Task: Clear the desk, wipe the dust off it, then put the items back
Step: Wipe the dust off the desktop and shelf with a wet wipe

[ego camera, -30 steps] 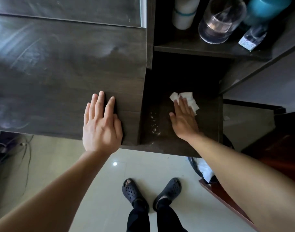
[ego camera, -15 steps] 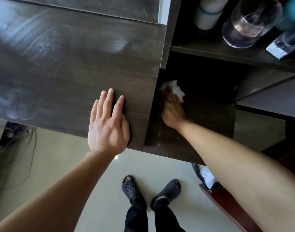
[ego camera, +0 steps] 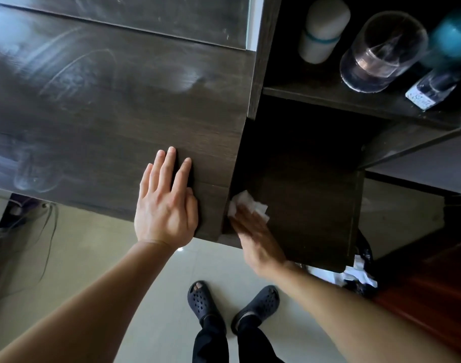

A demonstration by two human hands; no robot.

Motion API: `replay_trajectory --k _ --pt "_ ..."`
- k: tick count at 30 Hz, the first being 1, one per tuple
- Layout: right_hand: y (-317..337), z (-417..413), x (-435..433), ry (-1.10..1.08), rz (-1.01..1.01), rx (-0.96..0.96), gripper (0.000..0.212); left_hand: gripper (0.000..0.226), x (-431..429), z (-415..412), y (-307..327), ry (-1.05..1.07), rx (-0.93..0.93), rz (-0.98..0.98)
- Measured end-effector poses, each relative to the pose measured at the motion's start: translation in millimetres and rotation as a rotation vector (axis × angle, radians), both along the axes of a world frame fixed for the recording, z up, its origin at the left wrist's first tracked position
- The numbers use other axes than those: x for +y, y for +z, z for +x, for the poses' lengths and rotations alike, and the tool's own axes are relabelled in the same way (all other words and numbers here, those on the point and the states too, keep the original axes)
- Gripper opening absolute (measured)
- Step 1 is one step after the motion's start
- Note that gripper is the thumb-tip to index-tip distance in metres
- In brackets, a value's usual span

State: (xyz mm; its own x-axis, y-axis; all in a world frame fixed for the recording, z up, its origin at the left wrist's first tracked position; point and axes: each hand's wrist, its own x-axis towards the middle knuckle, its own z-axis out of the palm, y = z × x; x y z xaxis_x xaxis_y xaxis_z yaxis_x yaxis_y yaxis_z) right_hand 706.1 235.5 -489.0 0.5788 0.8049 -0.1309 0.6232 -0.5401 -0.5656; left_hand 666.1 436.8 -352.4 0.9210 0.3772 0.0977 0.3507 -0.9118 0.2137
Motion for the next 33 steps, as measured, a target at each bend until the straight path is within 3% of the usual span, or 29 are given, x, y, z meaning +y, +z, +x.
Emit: replay_trajectory --k 3,5,7,10,11,12,14,16,18,22,26,28,30,32,33 --pt "5.5 -33.7 -40.3 0.118 0.073 0.017 0.059 0.054 -0.6 0.5 0.7 0.006 0.006 0.000" --pt "19.9 -34.1 -47.3 0.040 0.114 0.107 0.052 0.054 -1.0 0.6 1.1 0.006 0.003 -0.002" --pt "41.1 -20.8 -43.3 -0.279 0.189 0.333 0.039 0.053 -1.3 0.3 1.4 0.004 0.001 -0.002" --pt "67.7 31.4 -47.3 -0.837 0.346 1.014 0.032 0.053 -1.5 0.0 1.9 0.003 0.007 0.001" --pt "67.6 50.1 -55.9 -0.995 0.416 1.124 0.037 0.053 -1.9 -0.1 1.8 0.000 0.010 0.001" --pt "65.7 66.5 -65.3 -1.107 0.445 1.108 0.042 0.053 -2.2 0.0 1.4 -0.002 0.008 -0.001" --pt "54.8 84.1 -85.5 -1.183 0.271 0.648 0.046 0.053 -2.4 0.5 0.9 0.000 -0.002 -0.003" --pt "40.1 82.9 -103.4 -1.019 0.047 0.101 0.043 0.053 -2.3 0.0 -0.1 0.002 -0.013 0.004" --pt "30.8 69.7 -107.2 -0.770 -0.023 -0.196 0.042 0.053 -2.0 -0.7 -1.1 0.004 -0.022 0.007" --pt "16.9 14.8 -95.1 -0.568 -0.056 -0.190 0.049 0.054 -1.4 -0.8 -3.7 -0.003 -0.027 0.010" --pt "25.2 -20.0 -107.3 -0.296 -0.046 -0.144 0.025 0.054 -1.4 -1.3 -4.1 -0.005 -0.042 0.007" --pt "26.8 8.0 -125.5 -0.383 -0.172 -0.238 0.016 0.055 -2.2 -1.6 -3.0 -0.002 -0.043 0.001" --pt "20.7 36.0 -137.5 -0.649 -0.185 -0.251 0.033 0.055 -3.0 -1.4 -2.9 -0.004 -0.044 -0.001" --pt "24.8 26.2 -120.0 -0.798 -0.252 -0.162 0.014 0.055 -2.6 -1.4 -3.6 -0.006 -0.043 0.001" --pt "30.5 7.4 -99.3 -0.790 -0.231 -0.127 0.017 0.055 -2.4 -1.3 -3.7 -0.007 -0.043 0.002"
